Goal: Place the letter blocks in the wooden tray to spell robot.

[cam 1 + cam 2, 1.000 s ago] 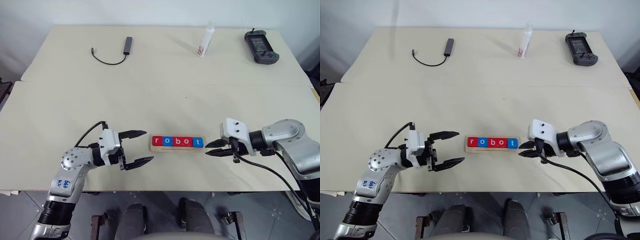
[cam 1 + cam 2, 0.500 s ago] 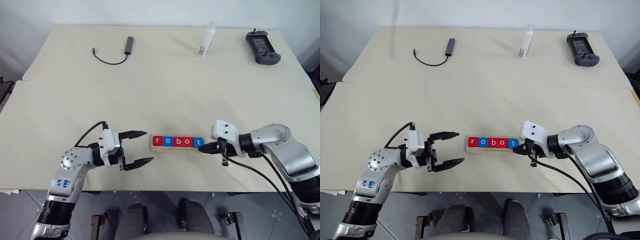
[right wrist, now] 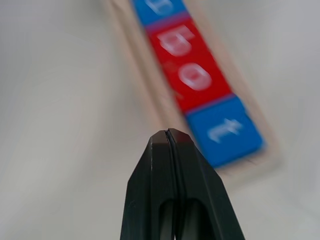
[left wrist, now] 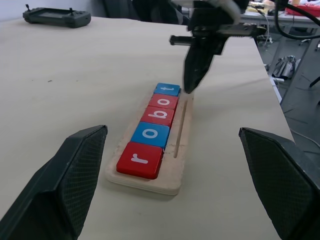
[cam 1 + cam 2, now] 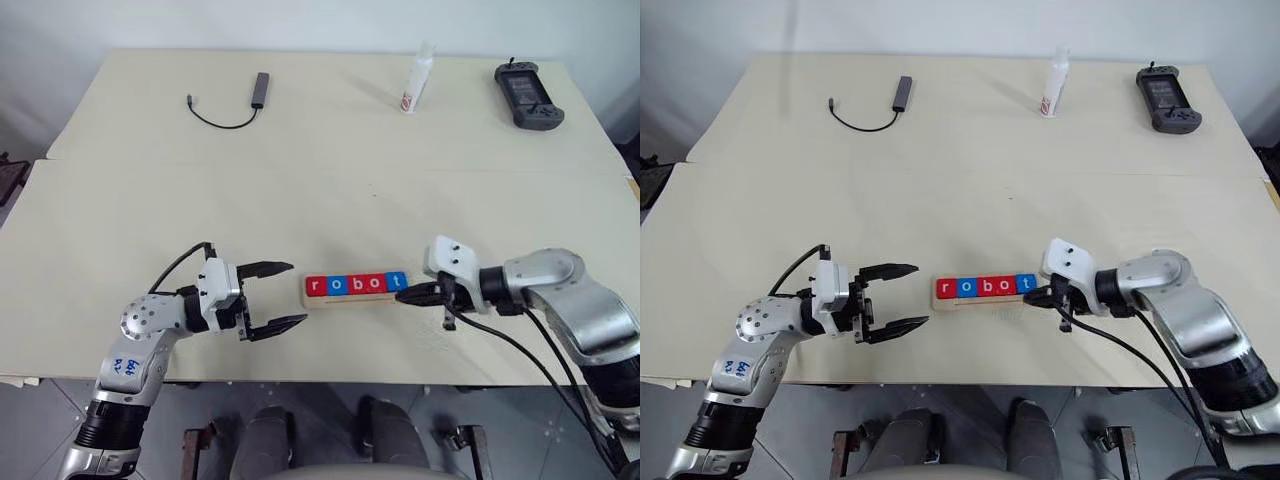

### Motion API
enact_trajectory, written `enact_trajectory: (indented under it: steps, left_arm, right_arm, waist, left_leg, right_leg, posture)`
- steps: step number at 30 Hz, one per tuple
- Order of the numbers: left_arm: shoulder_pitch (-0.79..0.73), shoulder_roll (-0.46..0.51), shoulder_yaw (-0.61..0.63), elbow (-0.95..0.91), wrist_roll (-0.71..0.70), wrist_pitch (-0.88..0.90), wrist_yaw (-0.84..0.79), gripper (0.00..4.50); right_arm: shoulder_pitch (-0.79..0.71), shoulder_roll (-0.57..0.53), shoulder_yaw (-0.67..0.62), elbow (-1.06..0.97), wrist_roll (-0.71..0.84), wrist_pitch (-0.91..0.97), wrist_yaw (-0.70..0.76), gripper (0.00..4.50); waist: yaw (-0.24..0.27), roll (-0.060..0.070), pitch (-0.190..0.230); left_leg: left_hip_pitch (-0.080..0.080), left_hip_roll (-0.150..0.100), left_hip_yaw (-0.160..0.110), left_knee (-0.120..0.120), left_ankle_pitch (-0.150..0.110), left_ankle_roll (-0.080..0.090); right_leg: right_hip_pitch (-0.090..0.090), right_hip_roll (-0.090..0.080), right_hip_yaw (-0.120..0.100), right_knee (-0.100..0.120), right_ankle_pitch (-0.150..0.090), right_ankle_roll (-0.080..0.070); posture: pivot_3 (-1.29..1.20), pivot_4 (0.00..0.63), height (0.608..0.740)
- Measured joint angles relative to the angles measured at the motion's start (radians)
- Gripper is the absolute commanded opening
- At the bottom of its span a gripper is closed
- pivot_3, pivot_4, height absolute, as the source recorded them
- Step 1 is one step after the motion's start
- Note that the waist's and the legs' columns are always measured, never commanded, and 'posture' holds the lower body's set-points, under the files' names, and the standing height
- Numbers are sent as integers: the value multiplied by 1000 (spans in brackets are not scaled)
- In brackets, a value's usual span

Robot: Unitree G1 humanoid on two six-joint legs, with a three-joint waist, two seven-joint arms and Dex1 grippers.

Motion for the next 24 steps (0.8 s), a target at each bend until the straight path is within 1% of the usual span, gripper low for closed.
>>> enact_trajectory:
  steps: [1,4,5,7,8,9,12,16,24]
  left_arm:
    - [2,12,5,1,-1,0,-3,4500]
    - [12,42,40,8,-3,0,-12,4500]
    - [19,56,51,11,-3,0,-14,4500]
    - [28,75,72,15,-4,0,-20,4500]
    - [30,80,81,18,-4,0,-21,4500]
    - [34,88,86,22,-4,1,-22,4500]
    - [47,104,117,44,-4,0,-21,4500]
    - [47,106,178,59,-15,-9,-9,4500]
    - [46,97,180,83,5,-35,22,4500]
  right_arm:
    - [24,-3,-49,-6,23,-24,7,594]
    - [86,-12,-162,18,39,-130,11,1594]
    - [105,-1,-205,47,43,-188,12,1988]
    - [138,54,-287,104,60,-328,21,2642]
    - [153,74,-313,129,65,-391,31,3052]
    - [168,86,-330,158,69,-451,42,3337]
    - [192,85,-363,235,76,-538,85,4400]
    - [206,74,-379,290,107,-583,163,4454]
    - [241,77,-379,304,121,-600,171,4454]
  waist:
    - [1,0,0]
    - [3,0,0]
    - [4,0,0]
    - [5,-1,0]
    - [5,0,0]
    - [5,0,0]
    - [5,0,0]
    - [5,0,0]
    - [11,0,0]
  left_leg:
    - [0,0,0,0,0,0]
    - [1,0,0,0,0,0]
    - [1,0,1,0,0,0]
    - [1,0,1,0,0,0]
    - [1,0,1,0,0,0]
    - [2,0,1,0,0,0]
    - [2,0,1,0,0,0]
    - [3,0,1,0,0,0]
    - [3,0,1,0,0,0]
  right_leg:
    - [0,0,0,0,0,0]
    - [1,0,0,0,0,0]
    - [1,0,0,0,0,0]
    - [1,0,0,0,0,0]
    - [1,0,0,0,0,0]
    - [1,0,0,0,0,0]
    - [1,0,0,0,0,0]
    - [2,0,0,0,0,0]
    - [2,0,0,0,0,0]
  posture:
    - [0,150,740]
    - [0,150,740]
    - [0,150,740]
    - [0,150,740]
    - [0,150,740]
    - [0,150,740]
    - [0,150,740]
    - [0,150,740]
    - [0,150,740]
